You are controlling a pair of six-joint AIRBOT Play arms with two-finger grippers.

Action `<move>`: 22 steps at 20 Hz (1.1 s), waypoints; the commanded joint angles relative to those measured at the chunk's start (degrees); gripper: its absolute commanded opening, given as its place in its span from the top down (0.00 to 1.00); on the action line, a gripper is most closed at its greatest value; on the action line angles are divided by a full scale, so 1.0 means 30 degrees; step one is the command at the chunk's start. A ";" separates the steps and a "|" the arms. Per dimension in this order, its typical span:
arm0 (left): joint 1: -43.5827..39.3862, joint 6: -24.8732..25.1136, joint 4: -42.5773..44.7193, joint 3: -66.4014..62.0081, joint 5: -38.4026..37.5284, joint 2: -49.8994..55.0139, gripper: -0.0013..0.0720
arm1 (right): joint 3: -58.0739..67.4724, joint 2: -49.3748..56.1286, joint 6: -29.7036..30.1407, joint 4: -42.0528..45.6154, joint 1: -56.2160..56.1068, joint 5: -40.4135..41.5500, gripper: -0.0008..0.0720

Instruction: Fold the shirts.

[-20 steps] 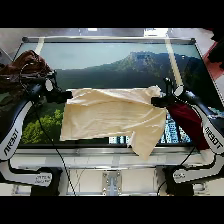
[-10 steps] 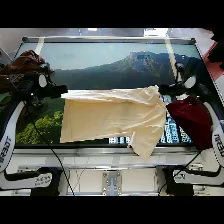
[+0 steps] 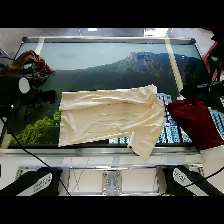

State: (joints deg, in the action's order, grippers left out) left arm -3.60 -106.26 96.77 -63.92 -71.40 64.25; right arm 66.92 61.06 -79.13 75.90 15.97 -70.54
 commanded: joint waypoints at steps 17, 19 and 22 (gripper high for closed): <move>-0.0007 -0.4925 -0.6608 1.2560 0.2368 -0.8131 0.12 | -1.4185 -0.0714 0.0903 -0.4328 0.0248 0.2033 0.31; -0.0007 -0.4925 -0.6615 1.2560 0.2375 -0.8131 0.13 | -1.4797 -0.0714 0.1413 -0.5712 0.0240 0.2572 0.32; -0.0007 -0.4932 -0.6615 1.2560 0.2572 -0.8131 0.12 | -1.5285 -0.0714 0.2907 -0.8743 0.0240 0.2878 0.47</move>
State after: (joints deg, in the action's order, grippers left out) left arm -3.60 -121.12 77.54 -26.30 -64.20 39.94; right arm 22.94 58.92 -74.13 57.34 16.71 -63.90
